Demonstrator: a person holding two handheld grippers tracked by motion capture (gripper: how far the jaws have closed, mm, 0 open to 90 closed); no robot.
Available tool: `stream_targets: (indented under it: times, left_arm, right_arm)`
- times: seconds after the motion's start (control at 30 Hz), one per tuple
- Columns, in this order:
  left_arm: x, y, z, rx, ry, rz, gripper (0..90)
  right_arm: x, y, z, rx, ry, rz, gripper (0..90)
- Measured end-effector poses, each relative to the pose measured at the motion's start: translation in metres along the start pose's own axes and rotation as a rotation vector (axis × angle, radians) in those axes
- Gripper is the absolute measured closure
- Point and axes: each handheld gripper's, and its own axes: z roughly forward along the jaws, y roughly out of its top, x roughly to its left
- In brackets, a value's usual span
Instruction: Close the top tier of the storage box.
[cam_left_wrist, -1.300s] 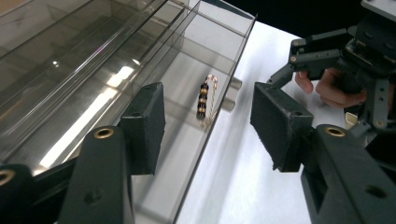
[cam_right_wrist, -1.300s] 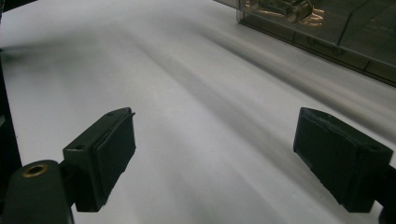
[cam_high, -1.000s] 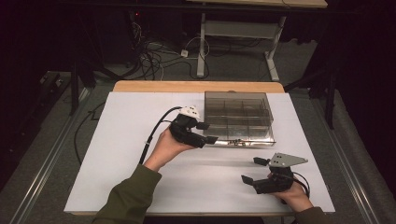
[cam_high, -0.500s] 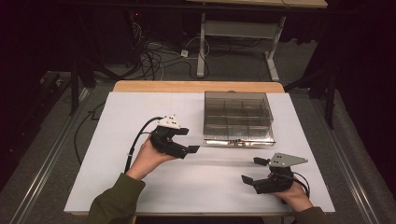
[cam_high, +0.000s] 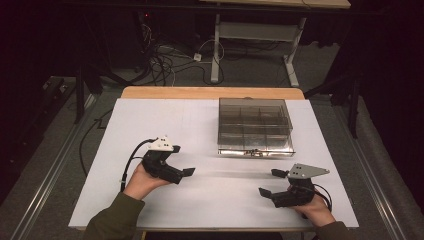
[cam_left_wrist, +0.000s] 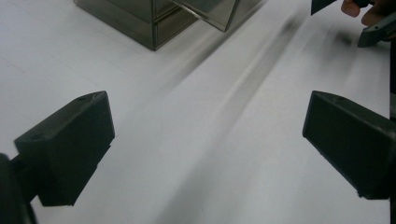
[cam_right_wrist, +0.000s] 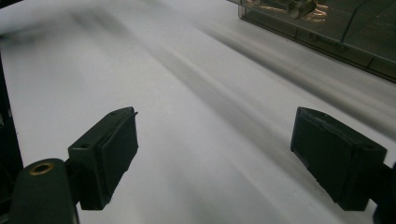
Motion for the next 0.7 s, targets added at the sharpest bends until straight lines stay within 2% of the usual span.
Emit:
stream_targets:
  times: [0.13,0.37,0.53,0.7]
  left_arm:
    - [-0.001,-0.012,-0.009,-0.012,0.006,-0.008,0.0]
    - [0.001,-0.039,-0.026,-0.039,0.006,-0.039,0.0]
    - [0.002,-0.050,-0.032,-0.037,0.022,-0.054,0.0]
    - [0.002,-0.060,-0.034,-0.030,0.026,-0.067,0.0]
  right_arm:
    - [0.000,0.001,-0.002,-0.002,-0.003,0.005,19.7]
    - [0.000,0.005,-0.006,-0.003,0.001,0.021,42.0]
    - [0.000,0.008,-0.007,0.004,-0.002,0.025,56.2]
    - [-0.003,0.012,-0.009,0.013,-0.013,0.022,75.4]
